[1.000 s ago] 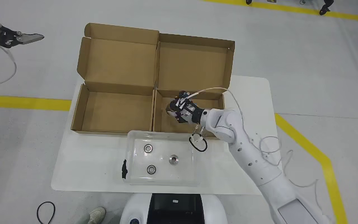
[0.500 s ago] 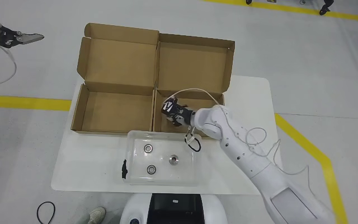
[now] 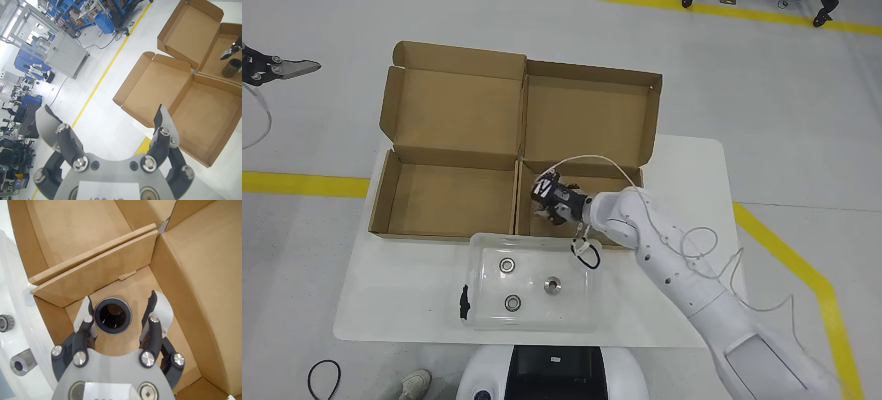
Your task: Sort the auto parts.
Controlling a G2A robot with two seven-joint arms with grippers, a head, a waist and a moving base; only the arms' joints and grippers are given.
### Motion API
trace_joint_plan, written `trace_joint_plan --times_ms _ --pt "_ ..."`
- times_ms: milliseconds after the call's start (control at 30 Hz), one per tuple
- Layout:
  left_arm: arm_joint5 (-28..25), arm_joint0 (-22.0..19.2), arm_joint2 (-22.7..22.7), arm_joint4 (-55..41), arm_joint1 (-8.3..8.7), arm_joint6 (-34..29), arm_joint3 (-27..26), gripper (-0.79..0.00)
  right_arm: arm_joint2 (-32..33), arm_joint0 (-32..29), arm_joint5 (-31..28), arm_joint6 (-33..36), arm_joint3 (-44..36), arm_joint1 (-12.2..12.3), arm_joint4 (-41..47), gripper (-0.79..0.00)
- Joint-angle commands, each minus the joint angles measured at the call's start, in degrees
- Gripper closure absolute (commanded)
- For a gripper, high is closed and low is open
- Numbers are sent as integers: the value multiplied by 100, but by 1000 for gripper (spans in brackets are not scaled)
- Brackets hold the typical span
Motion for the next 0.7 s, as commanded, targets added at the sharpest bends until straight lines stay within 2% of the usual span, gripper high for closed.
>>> trace_joint_plan --times_ms 0,167,333,533,667 --pt "0 0 0 0 0 0 0 -785 39 -30 -30 79 -146 22 -50 -736" --pt "0 0 0 0 0 0 0 -785 219 -250 -188 107 -713 103 -11 -723" --pt "0 0 0 0 0 0 0 -785 407 -726 -425 231 -1739 229 12 -727" --pt "0 0 0 0 0 0 0 -785 546 -1440 -652 675 -3013 391 -2 -683" --pt "0 0 0 0 0 0 0 -785 497 -1805 -856 1019 -3617 476 -120 -686"
